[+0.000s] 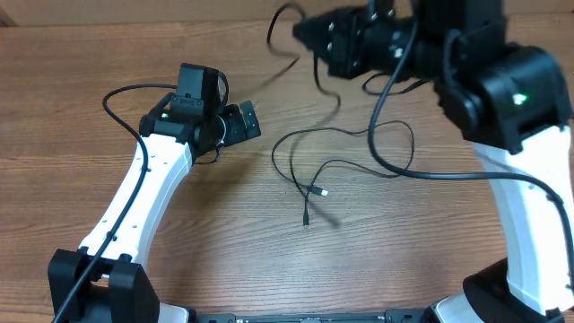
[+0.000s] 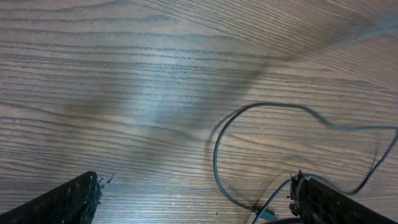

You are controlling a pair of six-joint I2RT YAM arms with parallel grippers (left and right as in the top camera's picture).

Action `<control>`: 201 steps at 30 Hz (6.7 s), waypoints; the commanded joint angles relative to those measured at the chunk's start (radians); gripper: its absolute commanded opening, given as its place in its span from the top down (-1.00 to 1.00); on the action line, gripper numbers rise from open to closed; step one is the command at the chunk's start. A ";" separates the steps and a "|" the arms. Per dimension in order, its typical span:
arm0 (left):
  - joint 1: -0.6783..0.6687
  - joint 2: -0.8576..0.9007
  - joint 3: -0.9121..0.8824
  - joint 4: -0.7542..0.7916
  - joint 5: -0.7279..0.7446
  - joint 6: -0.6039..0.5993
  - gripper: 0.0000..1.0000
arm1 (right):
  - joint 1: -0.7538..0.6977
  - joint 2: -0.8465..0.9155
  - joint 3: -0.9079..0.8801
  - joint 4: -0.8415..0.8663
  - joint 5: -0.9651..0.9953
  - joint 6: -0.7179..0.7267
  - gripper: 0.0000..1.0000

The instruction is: Untangle cables

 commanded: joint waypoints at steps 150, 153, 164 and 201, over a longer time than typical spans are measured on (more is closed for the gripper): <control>-0.024 0.080 0.036 -0.013 0.038 0.328 -0.99 | -1.279 0.174 -0.252 -0.209 0.258 -0.280 0.92; -0.029 0.080 0.036 0.008 0.156 0.386 -1.00 | -1.299 0.211 -0.346 -0.080 0.259 -0.280 0.93; -0.064 0.080 0.036 0.002 0.432 0.533 -1.00 | -1.354 0.352 -0.426 0.122 0.365 -0.228 0.93; -0.113 0.038 0.105 0.040 0.236 0.414 -0.99 | -1.329 0.041 -0.383 0.051 0.036 -0.207 -1.00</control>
